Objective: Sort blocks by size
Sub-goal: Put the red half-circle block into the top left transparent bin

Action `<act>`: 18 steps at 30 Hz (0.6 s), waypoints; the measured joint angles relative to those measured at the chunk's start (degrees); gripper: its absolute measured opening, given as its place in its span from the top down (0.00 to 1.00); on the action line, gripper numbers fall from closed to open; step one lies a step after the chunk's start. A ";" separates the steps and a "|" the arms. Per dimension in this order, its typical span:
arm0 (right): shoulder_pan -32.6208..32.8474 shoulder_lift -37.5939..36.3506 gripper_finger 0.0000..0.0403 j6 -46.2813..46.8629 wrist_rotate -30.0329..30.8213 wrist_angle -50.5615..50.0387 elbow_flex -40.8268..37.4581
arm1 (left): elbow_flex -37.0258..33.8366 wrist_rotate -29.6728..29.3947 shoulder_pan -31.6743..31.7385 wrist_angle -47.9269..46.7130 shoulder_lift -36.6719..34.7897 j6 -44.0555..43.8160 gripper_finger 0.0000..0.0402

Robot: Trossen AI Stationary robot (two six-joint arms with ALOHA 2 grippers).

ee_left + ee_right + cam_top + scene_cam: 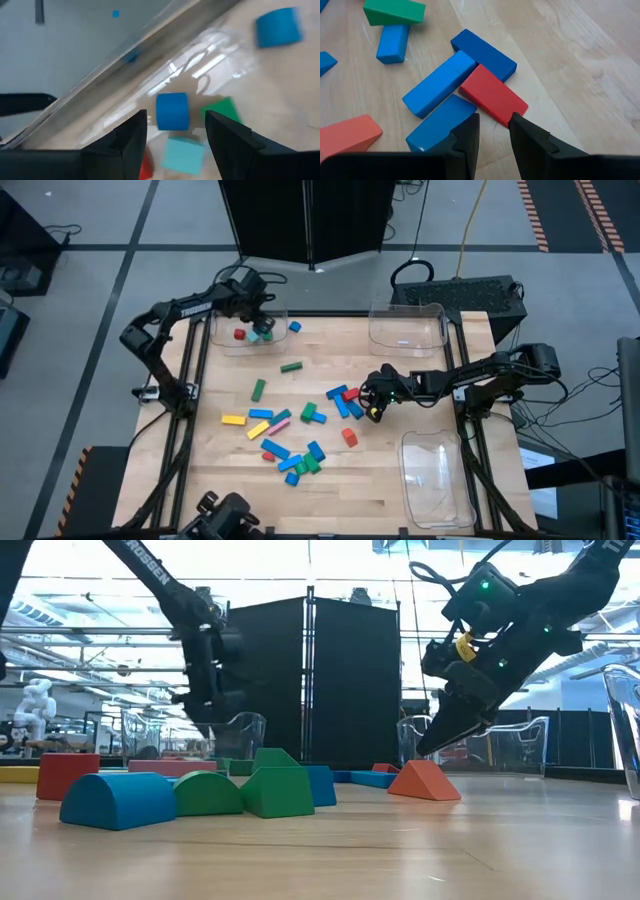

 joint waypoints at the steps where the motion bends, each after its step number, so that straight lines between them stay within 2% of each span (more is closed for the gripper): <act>1: 0.00 0.00 0.75 0.00 0.02 0.01 0.00 | 0.00 0.03 -0.47 0.14 -0.82 0.13 0.50; 10: 0.00 0.00 0.75 -0.37 0.02 0.17 0.00 | 0.00 0.81 -6.65 -3.37 -10.73 2.44 0.50; 18: 0.00 0.00 0.75 -0.44 0.00 0.14 0.00 | 0.00 1.55 -21.41 -12.57 -18.54 -0.50 0.50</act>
